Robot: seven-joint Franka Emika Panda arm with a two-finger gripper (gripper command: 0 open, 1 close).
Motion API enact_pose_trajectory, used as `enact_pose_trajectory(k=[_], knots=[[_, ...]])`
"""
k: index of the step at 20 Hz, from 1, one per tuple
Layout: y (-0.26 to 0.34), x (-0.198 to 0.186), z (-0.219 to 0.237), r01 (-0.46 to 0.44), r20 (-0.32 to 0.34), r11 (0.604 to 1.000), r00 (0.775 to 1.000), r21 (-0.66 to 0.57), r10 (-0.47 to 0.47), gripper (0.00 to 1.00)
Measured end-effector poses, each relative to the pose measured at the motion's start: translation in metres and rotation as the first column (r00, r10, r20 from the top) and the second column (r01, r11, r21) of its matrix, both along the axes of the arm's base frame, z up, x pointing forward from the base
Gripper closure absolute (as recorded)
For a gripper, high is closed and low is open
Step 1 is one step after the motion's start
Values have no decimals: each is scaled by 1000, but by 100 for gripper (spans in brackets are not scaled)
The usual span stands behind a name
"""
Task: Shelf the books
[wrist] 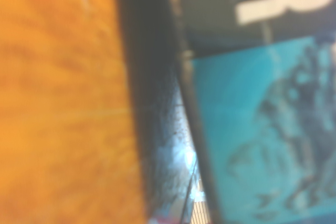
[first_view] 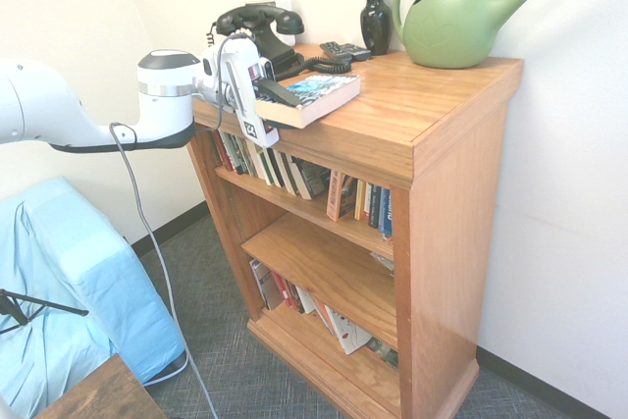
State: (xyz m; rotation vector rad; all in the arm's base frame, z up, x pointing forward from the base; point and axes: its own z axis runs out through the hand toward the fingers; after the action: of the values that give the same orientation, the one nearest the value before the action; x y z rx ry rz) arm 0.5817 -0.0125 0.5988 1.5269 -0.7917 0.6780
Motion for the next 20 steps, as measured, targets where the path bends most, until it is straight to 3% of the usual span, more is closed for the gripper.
enact_pose_trajectory(k=[7, 12, 16, 20], knots=[[0, -9, 1, -7, 5, 1000, 1000, 30, 7, 100], [6, -64, 23, -54, 73, 984, 996, 168, 42, 100], [22, -126, 24, -122, 150, 928, 986, 352, 73, 100], [19, -182, -1, -183, 213, 838, 974, 514, 82, 100]])
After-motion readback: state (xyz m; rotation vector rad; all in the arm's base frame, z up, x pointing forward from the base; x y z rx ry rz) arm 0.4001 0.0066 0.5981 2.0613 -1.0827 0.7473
